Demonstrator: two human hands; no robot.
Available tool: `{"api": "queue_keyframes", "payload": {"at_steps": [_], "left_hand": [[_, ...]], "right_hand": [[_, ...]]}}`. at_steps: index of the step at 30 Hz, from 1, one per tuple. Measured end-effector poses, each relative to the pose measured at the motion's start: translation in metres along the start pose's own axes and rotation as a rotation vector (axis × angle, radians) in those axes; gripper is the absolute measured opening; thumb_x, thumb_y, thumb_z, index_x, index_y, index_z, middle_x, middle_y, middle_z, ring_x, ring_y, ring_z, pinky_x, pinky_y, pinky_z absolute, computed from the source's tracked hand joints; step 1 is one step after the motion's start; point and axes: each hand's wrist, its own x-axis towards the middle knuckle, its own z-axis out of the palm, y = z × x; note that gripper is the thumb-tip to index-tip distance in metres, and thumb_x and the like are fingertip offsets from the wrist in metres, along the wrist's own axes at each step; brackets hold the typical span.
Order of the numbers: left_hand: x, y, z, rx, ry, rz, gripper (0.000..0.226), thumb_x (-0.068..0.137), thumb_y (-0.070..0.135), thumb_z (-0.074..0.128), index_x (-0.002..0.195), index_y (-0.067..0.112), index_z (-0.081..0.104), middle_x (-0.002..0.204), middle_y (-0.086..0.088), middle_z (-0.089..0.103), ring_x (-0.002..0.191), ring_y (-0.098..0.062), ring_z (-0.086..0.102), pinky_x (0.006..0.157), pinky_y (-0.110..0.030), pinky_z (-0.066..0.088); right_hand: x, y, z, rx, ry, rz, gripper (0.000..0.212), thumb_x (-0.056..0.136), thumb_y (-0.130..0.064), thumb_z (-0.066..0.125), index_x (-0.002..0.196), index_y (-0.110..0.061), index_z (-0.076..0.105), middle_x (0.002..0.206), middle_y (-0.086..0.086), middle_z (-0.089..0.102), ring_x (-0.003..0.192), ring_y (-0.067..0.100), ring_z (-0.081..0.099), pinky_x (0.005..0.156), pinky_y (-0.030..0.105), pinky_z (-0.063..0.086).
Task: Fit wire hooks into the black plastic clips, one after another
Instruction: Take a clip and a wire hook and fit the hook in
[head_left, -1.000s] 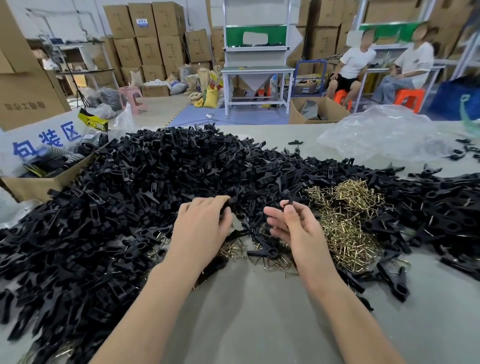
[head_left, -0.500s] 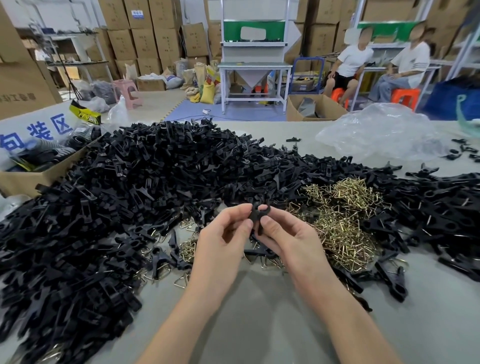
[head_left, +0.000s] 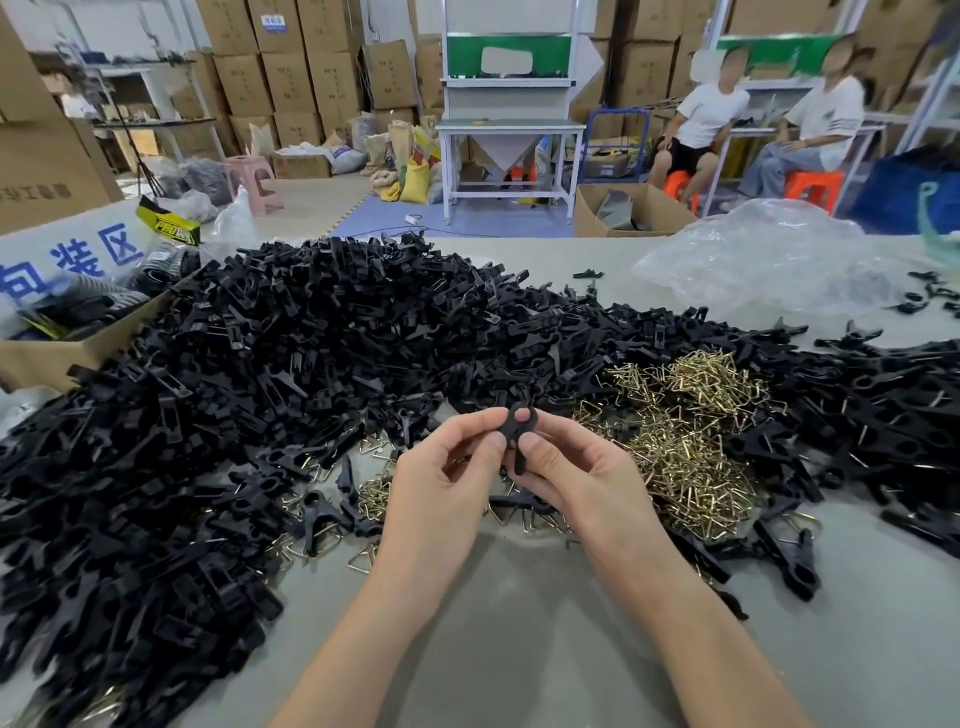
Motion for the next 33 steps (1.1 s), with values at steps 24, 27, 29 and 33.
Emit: {"api": "queue_keyframes", "payload": {"at_steps": [24, 27, 29, 33], "left_hand": [[0.007, -0.013, -0.051, 1.242, -0.144, -0.074, 0.045, 0.100, 0.029, 0.027, 0.140, 0.037, 0.046, 0.134, 0.011, 0.048, 0.127, -0.014, 0.042, 0.107, -0.034, 0.026], [0.010, -0.011, -0.056, 1.181, -0.206, -0.098, 0.049, 0.098, 0.022, 0.030, 0.141, 0.041, 0.043, 0.134, 0.015, 0.046, 0.131, -0.011, 0.037, 0.111, -0.035, 0.022], [0.010, -0.010, -0.059, 1.153, -0.256, -0.099, 0.048, 0.098, 0.021, 0.034, 0.139, 0.044, 0.044, 0.132, 0.018, 0.045, 0.130, -0.011, 0.037, 0.112, -0.034, 0.020], [0.008, -0.008, -0.063, 1.051, -0.294, -0.065, 0.043, 0.100, 0.023, 0.041, 0.133, 0.050, 0.047, 0.120, 0.025, 0.045, 0.113, 0.002, 0.042, 0.101, -0.025, 0.021]], "right_hand": [[0.001, 0.007, -0.008, -0.169, 0.123, -0.120, 0.021, 0.092, -0.009, 0.070, 0.103, -0.026, 0.073, 0.080, -0.013, 0.070, 0.082, 0.013, 0.073, 0.075, 0.020, 0.059], [0.002, 0.008, -0.008, -0.180, 0.122, -0.129, 0.021, 0.093, -0.008, 0.069, 0.104, -0.026, 0.072, 0.080, -0.015, 0.071, 0.081, 0.012, 0.074, 0.073, 0.019, 0.059], [0.002, 0.009, -0.008, -0.177, 0.125, -0.130, 0.021, 0.093, -0.008, 0.069, 0.104, -0.026, 0.072, 0.081, -0.014, 0.071, 0.081, 0.013, 0.074, 0.073, 0.019, 0.059], [0.003, 0.010, -0.009, -0.185, 0.133, -0.128, 0.019, 0.093, -0.010, 0.069, 0.106, -0.025, 0.071, 0.084, -0.012, 0.072, 0.083, 0.014, 0.074, 0.074, 0.020, 0.059]]}}
